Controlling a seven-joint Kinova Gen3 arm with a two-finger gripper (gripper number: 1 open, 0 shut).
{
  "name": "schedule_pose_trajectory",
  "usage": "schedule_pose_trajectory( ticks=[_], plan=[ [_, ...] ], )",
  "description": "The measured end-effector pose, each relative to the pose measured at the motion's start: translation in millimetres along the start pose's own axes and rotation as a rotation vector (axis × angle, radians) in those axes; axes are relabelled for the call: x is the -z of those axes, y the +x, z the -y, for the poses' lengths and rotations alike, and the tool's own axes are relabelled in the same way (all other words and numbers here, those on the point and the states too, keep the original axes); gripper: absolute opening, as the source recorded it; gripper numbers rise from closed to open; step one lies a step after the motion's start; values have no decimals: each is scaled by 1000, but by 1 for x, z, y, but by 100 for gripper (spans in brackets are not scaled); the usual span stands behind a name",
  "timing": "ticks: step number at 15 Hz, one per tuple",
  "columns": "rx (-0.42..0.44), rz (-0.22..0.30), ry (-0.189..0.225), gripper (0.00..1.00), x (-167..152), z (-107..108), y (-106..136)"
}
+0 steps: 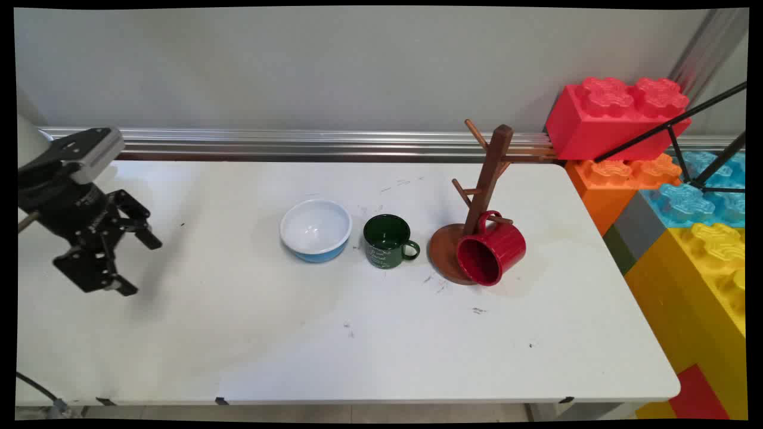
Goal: Pick up the red mug from the rack
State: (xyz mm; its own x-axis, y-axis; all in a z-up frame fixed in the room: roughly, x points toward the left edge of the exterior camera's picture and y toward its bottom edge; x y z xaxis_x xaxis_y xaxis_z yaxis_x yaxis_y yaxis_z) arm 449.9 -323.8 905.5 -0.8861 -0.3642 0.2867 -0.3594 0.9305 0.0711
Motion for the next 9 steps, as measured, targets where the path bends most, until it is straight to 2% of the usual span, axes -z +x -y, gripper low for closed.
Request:
schedule_pose_trajectory(
  ticks=[5, 9],
  plan=[
    [43, -72, 29, 100, -14, -11, 34],
    [127, -108, 60, 100, -33, -22, 74]
  ],
)
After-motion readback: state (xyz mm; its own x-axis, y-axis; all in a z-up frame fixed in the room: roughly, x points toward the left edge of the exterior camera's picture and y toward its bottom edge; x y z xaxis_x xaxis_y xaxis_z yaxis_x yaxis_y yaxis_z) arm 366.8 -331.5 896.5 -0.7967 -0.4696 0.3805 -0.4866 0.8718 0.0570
